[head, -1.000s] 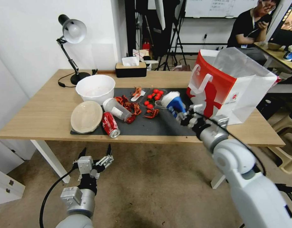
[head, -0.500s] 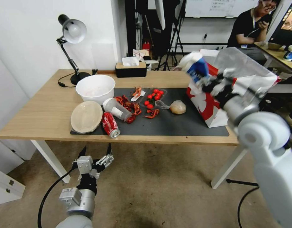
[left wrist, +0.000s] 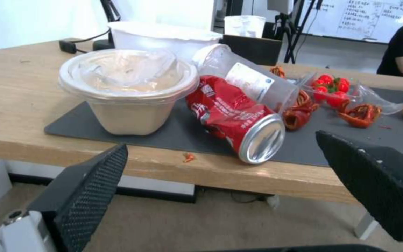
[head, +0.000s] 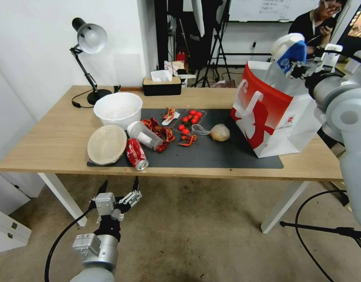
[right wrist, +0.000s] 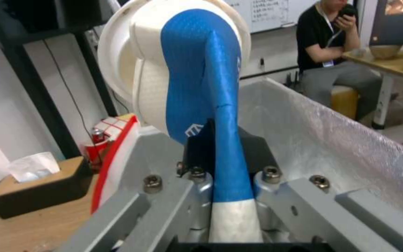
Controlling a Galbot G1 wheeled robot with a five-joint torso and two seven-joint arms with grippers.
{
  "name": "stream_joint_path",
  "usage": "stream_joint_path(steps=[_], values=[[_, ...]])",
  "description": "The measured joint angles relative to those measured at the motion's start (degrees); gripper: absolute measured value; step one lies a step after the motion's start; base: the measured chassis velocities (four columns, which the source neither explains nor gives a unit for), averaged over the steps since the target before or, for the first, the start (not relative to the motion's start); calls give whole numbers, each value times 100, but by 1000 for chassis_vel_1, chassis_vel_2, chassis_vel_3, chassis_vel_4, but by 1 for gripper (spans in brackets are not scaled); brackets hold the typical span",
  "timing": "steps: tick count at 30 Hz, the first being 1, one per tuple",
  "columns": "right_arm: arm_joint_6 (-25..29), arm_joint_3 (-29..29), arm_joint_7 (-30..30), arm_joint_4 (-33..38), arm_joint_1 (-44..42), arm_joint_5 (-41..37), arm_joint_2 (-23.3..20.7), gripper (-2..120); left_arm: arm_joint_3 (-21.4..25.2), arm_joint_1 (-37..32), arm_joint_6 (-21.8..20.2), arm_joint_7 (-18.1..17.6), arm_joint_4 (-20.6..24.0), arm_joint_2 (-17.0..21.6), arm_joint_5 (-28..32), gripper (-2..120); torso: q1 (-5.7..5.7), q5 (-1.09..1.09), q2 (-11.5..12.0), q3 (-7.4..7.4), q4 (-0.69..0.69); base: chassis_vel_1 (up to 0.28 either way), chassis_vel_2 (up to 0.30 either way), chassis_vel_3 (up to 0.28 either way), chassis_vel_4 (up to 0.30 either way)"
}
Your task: Pick up the trash from the table and place it into the takeout bag.
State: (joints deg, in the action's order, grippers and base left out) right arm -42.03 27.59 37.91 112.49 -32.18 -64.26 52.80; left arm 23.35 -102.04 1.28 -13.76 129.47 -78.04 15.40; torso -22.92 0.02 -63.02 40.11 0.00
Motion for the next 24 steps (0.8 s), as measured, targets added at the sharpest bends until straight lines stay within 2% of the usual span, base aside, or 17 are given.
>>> stream_joint_path(steps=[5, 6, 9, 10, 12, 13, 16, 18, 19, 21, 24], values=[[0, -10, 142, -40, -13, -159, -4, 22, 1, -16, 2, 23, 3, -10, -74, 100, 0, -1, 0, 0, 0, 0, 0, 0, 0], [0, -10, 142, -40, -13, -159, -4, 22, 1, -16, 2, 23, 3, -10, -74, 100, 0, -1, 0, 0, 0, 0, 0, 0, 0], [3, -17, 150, -52, -35, -127, -18, 36, 2, -26, 2, 25, 32, 2, -88, 100, 0, -2, 0, 0, 1, 0, 0, 0, 0], [3, -17, 150, -52, -35, -127, -18, 36, 2, -26, 2, 25, 32, 2, -88, 100, 0, -2, 0, 0, 1, 0, 0, 0, 0], [5, -15, 141, -31, -56, -122, -71, 46, 7, -39, -1, -72, 45, 42, -111, 100, 0, -2, 0, 0, 0, 0, 0, 0, 0], [5, -15, 141, -31, -56, -122, -71, 46, 7, -39, -1, -72, 45, 42, -111, 100, 0, -2, 0, 0, 0, 0, 0, 0, 0], [9, -8, 109, 22, -109, -135, -140, 62, 35, -59, -2, -115, 58, 132, -116, 100, 0, -2, 0, -1, 0, 0, 0, 0, 0], [11, 6, 100, 49, -134, -146, -144, 65, 39, -58, -2, -116, 63, 133, -112, 100, 0, -2, 0, -1, 0, 0, 0, 0, 0], [13, 27, 79, 85, -176, -155, -142, 73, 40, -52, -3, -116, 65, 121, -104, 100, 0, -2, 0, -1, 0, 0, 0, 0, 0], [22, 44, 38, 111, -211, -155, -131, 77, 34, -44, -3, -113, 65, 105, -99, 100, 0, -2, 0, -1, 0, 0, 0, 0, 0], [229, 73, -294, 214, -349, -31, -89, 90, -8, -28, -1, -91, 63, 56, -96, 100, 0, -1, 0, -1, 1, 0, 0, 0, 0]])
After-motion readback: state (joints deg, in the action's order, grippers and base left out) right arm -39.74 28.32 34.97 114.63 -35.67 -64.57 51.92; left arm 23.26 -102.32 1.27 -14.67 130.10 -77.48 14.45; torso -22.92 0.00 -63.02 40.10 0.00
